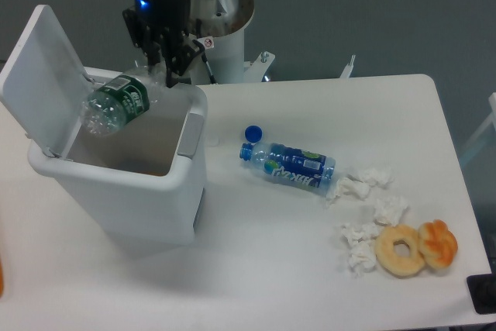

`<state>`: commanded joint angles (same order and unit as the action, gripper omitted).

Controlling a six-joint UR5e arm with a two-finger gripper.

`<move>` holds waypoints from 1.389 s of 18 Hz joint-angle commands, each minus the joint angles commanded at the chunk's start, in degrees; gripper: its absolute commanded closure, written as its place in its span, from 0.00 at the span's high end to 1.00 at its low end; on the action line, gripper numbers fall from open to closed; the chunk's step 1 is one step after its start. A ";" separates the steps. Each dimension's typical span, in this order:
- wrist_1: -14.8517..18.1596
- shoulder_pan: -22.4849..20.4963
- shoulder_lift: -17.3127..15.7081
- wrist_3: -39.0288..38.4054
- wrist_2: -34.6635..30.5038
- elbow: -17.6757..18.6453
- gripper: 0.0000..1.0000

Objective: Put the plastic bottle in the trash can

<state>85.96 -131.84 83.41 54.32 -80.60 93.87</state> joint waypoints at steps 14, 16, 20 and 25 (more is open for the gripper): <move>-0.44 0.00 0.53 -0.09 -0.79 0.00 0.82; -0.53 -0.09 0.53 -0.09 -0.79 -0.35 0.88; -2.45 -3.77 0.35 0.09 -0.70 -0.88 1.00; -10.28 -16.15 1.57 2.02 -0.26 -0.97 1.00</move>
<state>75.68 -147.98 84.98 56.34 -80.86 92.90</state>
